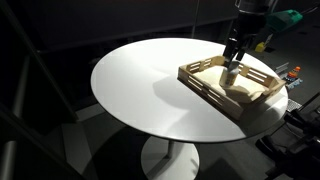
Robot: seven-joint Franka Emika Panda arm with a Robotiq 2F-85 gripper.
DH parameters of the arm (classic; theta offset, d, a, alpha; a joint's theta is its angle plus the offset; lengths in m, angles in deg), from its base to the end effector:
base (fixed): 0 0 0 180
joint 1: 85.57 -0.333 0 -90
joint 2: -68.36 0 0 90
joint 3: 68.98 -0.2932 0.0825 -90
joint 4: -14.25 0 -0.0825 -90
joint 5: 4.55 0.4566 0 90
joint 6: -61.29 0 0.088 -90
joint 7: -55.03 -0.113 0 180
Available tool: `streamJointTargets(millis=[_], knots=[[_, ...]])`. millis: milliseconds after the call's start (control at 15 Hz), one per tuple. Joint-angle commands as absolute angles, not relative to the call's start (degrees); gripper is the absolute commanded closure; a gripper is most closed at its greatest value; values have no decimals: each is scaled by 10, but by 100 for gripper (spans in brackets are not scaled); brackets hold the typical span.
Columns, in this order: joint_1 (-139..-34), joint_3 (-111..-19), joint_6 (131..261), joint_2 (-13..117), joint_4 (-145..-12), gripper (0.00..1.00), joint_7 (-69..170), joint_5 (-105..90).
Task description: Place the bottle's lid on the tray
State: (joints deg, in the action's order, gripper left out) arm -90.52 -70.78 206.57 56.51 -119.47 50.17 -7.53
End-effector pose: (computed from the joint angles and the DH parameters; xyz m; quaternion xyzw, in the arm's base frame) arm 0.5506 0.0663 0.1597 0.9992 0.0376 -0.0012 0.0117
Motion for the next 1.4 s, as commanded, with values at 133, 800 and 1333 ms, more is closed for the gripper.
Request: streamJointTargets(millis=[133, 800, 1333], knots=[[-919, -699, 2067, 565, -1183, 28, 447, -128], [-916, -693, 2058, 581, -1187, 42, 429, -150], [-917, -694, 2054, 580, -1187, 45, 431, -146]])
